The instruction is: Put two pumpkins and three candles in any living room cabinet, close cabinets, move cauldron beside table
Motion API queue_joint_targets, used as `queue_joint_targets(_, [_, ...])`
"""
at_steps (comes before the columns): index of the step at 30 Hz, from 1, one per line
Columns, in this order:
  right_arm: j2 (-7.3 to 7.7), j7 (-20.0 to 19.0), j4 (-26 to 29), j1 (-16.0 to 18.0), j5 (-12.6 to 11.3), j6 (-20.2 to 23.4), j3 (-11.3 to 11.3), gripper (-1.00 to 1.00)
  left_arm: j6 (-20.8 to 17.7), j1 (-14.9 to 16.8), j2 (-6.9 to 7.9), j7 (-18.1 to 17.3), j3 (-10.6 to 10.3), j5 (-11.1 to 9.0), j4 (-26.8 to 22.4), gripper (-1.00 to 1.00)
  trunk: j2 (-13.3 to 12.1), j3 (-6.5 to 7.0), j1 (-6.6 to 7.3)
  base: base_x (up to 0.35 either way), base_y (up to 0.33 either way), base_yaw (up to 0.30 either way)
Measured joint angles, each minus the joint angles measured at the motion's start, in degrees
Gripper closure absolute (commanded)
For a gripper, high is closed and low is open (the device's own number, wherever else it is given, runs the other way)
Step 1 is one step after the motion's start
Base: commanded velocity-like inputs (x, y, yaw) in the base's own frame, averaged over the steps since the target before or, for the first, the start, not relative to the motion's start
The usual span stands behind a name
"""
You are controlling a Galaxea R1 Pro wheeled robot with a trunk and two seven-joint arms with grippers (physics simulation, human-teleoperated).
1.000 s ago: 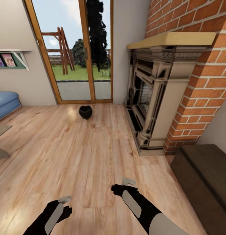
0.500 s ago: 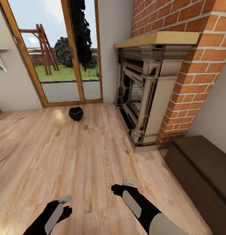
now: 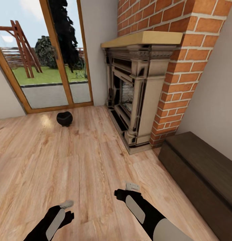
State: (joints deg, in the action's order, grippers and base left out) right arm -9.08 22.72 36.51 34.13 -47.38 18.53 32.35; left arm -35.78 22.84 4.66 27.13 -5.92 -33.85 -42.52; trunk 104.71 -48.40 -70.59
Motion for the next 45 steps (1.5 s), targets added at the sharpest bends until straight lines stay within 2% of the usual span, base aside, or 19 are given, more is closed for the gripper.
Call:
queue_joint_targets(21, [-0.07, 0.0, -1.5, 0.0, -0.1, -0.1, 0.0, -1.00, 0.0, 0.0, 0.00, 0.0, 0.0, -0.1, 0.0, -1.00, 0.0, -0.60, 0.00, 0.015, 0.052, -0.262])
queue_joint_targets(26, [-0.05, 0.0, -2.2, 0.0, -0.1, -1.8, 0.0, -1.00, 0.0, 0.0, -0.02, 0.0, 0.0, -0.1, 0.0, -1.00, 0.0, -0.74, 0.00, 0.000, 0.000, -0.262])
queue_joint_targets(36, [-0.07, 0.0, -2.2, 0.0, -0.1, -2.1, 0.0, -1.00, 0.0, 0.0, 0.00, 0.0, 0.0, 0.0, 0.0, -1.00, 0.0, -1.03, 0.00, 0.000, 0.004, -0.262])
queue_joint_targets(45, [-0.04, 0.0, -2.3, 0.0, -0.1, -2.2, 0.0, -1.00, 0.0, 0.0, 0.00, 0.0, 0.0, 0.0, 0.0, -1.00, 0.0, -1.28, 0.00, 0.000, 0.127, -0.262])
